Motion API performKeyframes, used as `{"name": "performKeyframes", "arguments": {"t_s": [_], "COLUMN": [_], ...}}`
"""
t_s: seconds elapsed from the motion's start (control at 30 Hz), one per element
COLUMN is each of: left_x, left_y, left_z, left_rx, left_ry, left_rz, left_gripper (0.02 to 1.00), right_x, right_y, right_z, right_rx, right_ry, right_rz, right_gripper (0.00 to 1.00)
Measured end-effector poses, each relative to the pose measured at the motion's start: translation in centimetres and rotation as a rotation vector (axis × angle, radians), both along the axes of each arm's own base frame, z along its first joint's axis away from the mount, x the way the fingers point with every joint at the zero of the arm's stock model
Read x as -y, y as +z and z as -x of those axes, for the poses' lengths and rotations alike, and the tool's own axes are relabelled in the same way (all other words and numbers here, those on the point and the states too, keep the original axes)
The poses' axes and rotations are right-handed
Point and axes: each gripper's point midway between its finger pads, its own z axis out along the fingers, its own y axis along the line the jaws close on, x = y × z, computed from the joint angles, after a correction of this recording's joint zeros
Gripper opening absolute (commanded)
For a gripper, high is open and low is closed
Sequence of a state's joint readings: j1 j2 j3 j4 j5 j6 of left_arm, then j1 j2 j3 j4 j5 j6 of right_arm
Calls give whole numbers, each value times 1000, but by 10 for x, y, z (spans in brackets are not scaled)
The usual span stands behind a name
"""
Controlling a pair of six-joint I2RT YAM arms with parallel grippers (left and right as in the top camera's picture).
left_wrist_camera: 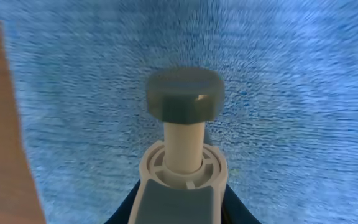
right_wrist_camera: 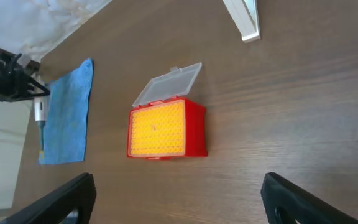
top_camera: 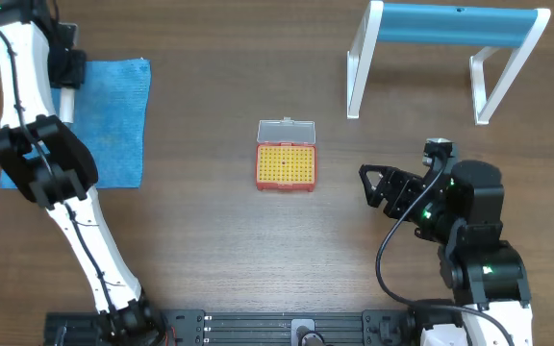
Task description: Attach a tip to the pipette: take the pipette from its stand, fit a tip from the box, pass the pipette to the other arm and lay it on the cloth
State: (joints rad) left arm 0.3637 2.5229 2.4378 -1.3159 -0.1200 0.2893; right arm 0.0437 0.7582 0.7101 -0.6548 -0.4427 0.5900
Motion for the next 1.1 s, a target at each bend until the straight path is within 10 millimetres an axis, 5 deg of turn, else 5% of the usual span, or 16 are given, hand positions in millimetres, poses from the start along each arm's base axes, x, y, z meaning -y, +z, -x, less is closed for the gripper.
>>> {"name": "performKeyframes", "arguments": {"t_s": [0.13,0.3,0.53,0.6,0.67,0.73,0.9,1.1], "left_x": [-4,-7,-5,-5,-6,-5,-2,20], "left_y": [-31,-30,-30,-30,-30,-30,-32,-10], "left_z": [5,-1,-10,-10,-9,-8,-1,53], "left_rx": [-62,-38,7,14,11,12,-20,-224], "left_ry": [-4,-10,4,11,16,26,32,81], "left_rz": [10,1,23,29,34,40,53,132], "left_gripper": [27,56,58,134,393,866,877,879], "right_x": [0,-1,-1,-1,-1,-1,-1,-2], "right_y": [-14,-27,-11,-11,-10,-10,-10,-4], "right_z": [-4,-11,-26,-26,-26,-26,-26,-25], "right_rx": [-65,-113,-17,-17,-15,-15,-14,13], "right_ry": [-5,-5,-6,-6,-6,-6,-6,0], "right_rz": [-2,-1,-7,-7,-7,-7,-7,-8], "right_gripper": [864,864,864,862,864,864,864,864]}}
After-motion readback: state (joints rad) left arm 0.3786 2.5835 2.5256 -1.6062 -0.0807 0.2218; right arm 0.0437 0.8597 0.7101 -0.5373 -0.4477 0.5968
